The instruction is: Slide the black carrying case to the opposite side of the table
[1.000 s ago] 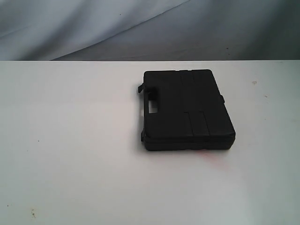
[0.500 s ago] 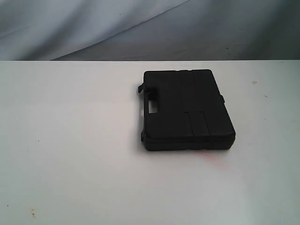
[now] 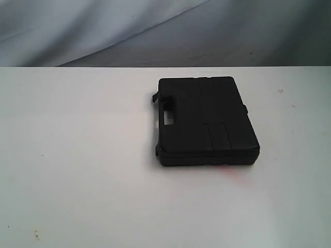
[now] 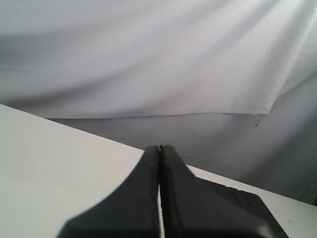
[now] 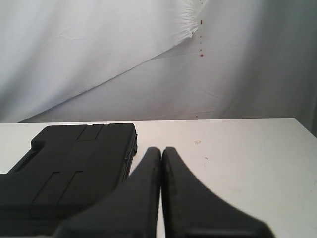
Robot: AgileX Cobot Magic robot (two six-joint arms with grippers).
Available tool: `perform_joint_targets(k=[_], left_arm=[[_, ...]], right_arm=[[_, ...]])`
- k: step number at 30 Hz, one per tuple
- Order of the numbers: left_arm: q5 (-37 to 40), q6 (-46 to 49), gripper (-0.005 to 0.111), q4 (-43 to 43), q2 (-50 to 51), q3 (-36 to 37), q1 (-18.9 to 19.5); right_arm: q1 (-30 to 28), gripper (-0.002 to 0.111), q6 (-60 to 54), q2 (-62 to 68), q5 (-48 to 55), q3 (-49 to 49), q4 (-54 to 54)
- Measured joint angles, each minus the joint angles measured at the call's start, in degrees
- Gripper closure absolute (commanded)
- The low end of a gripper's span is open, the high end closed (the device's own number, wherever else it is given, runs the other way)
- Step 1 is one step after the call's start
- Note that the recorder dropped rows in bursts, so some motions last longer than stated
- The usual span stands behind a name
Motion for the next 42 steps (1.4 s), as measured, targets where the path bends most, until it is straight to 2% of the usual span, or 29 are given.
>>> perform_joint_targets(k=[9,18,23,30,34,42], left_arm=[[6.7,3.6,0.107,0.8,16.4,-12.1,0.0],[10.7,12.0,0.107,-4.2,25.1,-18.2,-0.3],[12.0,15.7,0.107,-5.9,29.1,-19.3,-4.8],[10.9,15.1,0.107,-6.0,37.3,-20.9,-12.4],[12.4,9.2,0.107,-2.9,43.9,-24.3,-16.2],[18.1,-2.9,0.107,7.7,56.6,-34.7,-21.2]], right_arm=[[0.0,0.108,0.0,0.0,0.0,0.0,0.0],[0.0,0.108,0.0,0.0,0.0,0.0,0.0],[0.0,0.108,0.0,0.0,0.0,0.0,0.0],[0.0,0.108,0.0,0.0,0.0,0.0,0.0],[0.0,0.108,0.0,0.0,0.0,0.0,0.0],[0.0,0.108,0.0,0.0,0.0,0.0,0.0]])
